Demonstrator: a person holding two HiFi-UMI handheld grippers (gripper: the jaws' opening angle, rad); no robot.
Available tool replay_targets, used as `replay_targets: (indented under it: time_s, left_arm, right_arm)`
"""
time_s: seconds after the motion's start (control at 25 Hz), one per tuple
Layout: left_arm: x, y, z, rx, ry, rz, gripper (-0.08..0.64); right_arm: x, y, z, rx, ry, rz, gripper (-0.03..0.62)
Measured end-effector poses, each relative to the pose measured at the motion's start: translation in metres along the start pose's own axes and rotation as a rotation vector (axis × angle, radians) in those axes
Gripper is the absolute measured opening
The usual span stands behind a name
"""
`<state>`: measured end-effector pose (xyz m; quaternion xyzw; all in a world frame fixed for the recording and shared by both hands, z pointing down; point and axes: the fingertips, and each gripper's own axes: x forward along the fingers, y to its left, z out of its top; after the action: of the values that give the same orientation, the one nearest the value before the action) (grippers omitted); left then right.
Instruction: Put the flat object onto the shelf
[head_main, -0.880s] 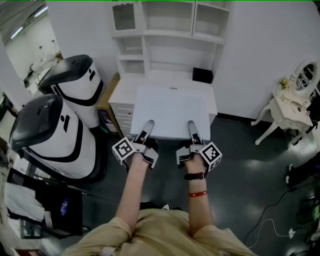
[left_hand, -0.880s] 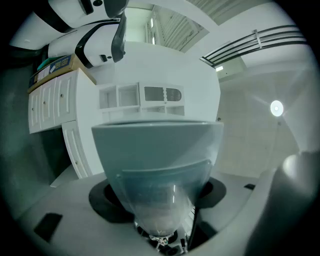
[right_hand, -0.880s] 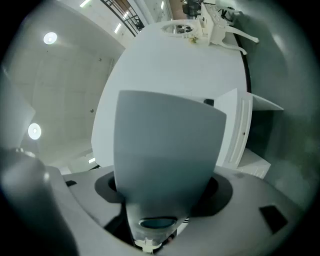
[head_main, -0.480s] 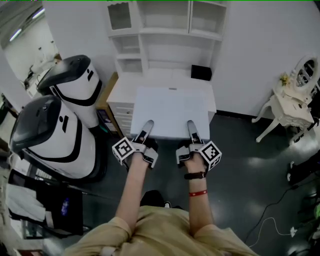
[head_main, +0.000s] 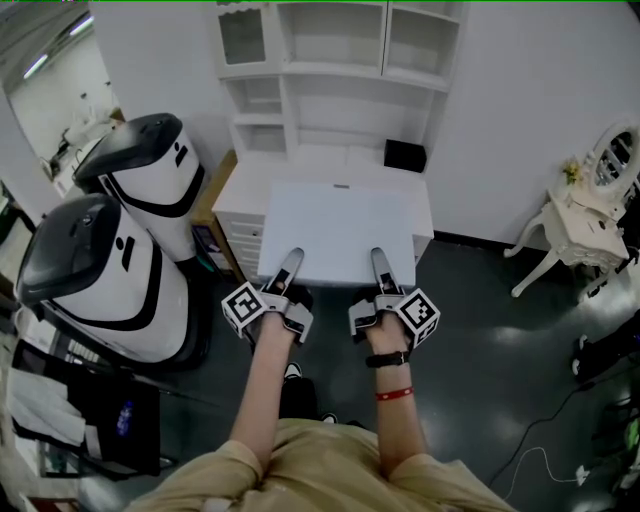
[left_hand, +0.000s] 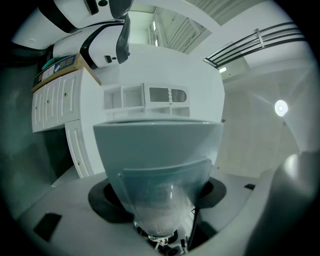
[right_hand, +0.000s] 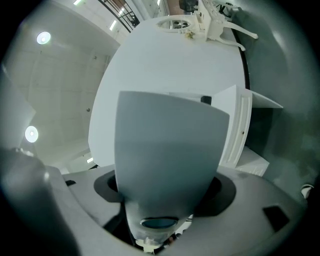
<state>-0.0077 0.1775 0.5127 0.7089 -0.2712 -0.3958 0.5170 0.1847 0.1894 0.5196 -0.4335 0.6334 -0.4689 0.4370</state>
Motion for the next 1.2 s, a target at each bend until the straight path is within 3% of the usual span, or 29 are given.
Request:
replay_targets:
  time_s: [0.44,0.84,1.2]
  left_arm:
    - [0.063,0.031,0.056,-0.001,-0.013,0.000,0.313]
    - [0.149,0.052,0.137,-0.014,-0.029,-0.025,0.316]
    - [0.211,0.083,0.183,-0.045,0.004,0.018,0.316]
  right_arm:
    - [0.088,-0.021,0.006,0.006,0.023,-0.005,0.345]
    - [0.210,-0.017,0.015,-0.026,0.050,-0.013,0.348]
    - [0.284,-0.035,0.028,-0.033,0.018,-0.051,0.350]
